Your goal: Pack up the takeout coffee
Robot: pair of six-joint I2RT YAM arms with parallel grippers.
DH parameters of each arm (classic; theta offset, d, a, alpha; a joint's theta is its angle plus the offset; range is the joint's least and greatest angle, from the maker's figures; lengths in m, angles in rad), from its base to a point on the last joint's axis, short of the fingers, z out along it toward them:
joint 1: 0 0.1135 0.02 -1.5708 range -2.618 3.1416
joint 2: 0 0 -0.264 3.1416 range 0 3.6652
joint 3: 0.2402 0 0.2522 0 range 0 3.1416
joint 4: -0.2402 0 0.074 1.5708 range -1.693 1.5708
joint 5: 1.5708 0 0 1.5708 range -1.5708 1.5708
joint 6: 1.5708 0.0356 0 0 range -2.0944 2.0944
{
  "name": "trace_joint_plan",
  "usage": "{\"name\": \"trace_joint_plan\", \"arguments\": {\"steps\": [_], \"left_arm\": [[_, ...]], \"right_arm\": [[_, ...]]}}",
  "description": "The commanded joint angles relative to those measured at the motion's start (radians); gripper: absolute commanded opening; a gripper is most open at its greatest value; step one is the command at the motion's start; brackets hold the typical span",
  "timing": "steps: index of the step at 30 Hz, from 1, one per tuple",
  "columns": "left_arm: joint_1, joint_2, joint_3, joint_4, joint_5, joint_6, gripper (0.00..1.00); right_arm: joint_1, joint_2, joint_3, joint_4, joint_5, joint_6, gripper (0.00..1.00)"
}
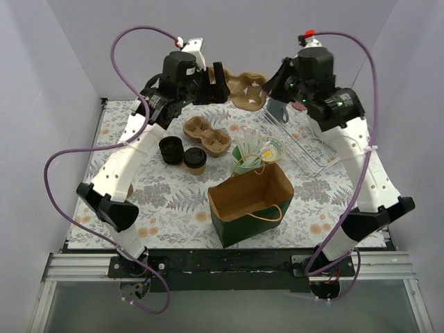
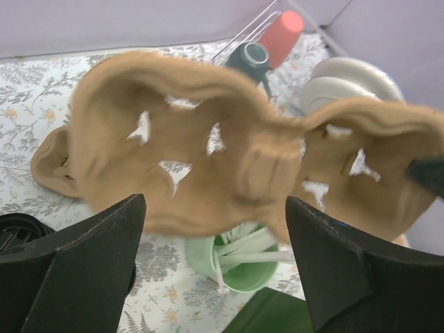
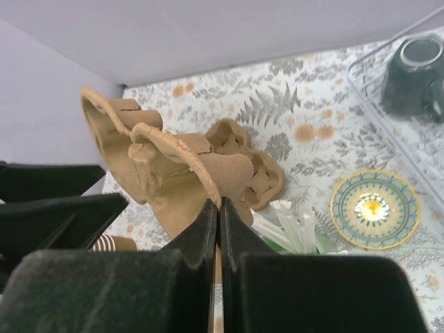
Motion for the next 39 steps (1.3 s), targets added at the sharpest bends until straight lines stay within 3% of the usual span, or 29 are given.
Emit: {"name": "trace_joint_plan", "arguments": {"steps": [1,5,9,17,22,27,31,32,35,39], "left_arm": [[-0.004,-0.182,-0.014,0.001,0.074,-0.076,0.83],[-0.004,-0.296,-0.131,0.013,0.017,-0.111,0.84],[-0.004,-0.368,-0.219,0.012,-0.050,-0.103,0.84],[-0.004,-0.396,-0.237,-0.031,-0.101,-0.073,0.86],[-0.004,-0.428,-0.297,-0.014,-0.090,-0.079,0.87],[-0.005,-0.480,-0.364,0.033,-0.052,-0.097,0.88],[-0.004,-0.529,-0.368,0.162,0.207,-0.105,0.90],[-0.004,-0.552,-0.383,0.196,0.327,-0.128,0.91],[-0.005,-0.604,-0.461,0.355,0.513,-0.223,0.90],[-0.004,-0.623,-0.506,0.383,0.647,-0.306,0.88]], "right_arm": [[-0.122,-0.082,0.131,-0.057,-0.220,-0.110,0.01],[-0.212,-0.114,0.156,-0.140,-0.445,-0.141,0.01],[-0.249,-0.214,0.040,-0.085,-0.747,-0.130,0.01],[-0.251,-0.289,0.032,-0.159,-1.045,-0.135,0.01],[-0.251,-0.392,-0.153,-0.177,-1.070,-0.139,0.01],[-0.252,-0.423,-0.121,-0.252,-0.997,-0.147,0.01],[-0.251,-0.406,-0.071,-0.317,-0.857,-0.145,0.01],[-0.251,-0.412,-0.080,-0.317,-0.823,-0.139,0.01],[-0.251,-0.432,-0.118,-0.286,-0.788,-0.115,0.01],[-0.251,-0.430,-0.105,-0.294,-0.745,-0.110,0.01]]}}
